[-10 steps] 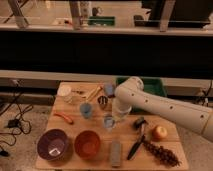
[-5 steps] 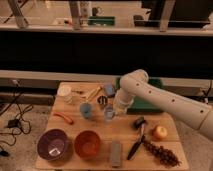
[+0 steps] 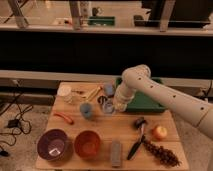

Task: Place towel in tray

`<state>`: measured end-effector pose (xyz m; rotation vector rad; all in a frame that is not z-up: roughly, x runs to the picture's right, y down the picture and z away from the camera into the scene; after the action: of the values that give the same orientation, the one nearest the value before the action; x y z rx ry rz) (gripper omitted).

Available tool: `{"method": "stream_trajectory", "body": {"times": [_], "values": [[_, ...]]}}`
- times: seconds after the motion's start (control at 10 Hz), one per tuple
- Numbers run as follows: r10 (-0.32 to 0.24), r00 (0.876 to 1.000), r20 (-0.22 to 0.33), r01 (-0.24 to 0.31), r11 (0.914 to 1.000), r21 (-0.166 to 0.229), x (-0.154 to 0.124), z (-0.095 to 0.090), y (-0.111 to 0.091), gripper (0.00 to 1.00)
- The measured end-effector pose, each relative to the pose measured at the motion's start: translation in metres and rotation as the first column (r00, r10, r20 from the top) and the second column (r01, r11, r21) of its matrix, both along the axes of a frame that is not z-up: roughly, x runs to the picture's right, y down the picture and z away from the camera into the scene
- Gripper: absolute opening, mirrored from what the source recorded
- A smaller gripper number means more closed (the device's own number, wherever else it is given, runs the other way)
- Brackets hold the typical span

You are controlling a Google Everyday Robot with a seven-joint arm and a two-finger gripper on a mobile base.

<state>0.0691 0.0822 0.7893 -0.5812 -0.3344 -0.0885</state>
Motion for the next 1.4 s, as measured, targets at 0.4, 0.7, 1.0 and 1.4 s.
{"method": "stream_trajectory", "body": {"times": [0.4,0.7,1.0,1.4], "values": [[0.002,1.0,0.008,-0.002,0.9994,0.035,0.008,-0.005,-0.005,0.0],[0.0,1.0,0.01,0.0,0.9994,0.036,0.007,-0.005,-0.005,0.0],[0.001,1.0,0.01,-0.001,0.9994,0.036,0.007,-0.005,-0.005,0.0],[0.056,0.998,0.019,-0.057,0.9979,0.033,0.013,-0.001,-0.009,0.0]]}}
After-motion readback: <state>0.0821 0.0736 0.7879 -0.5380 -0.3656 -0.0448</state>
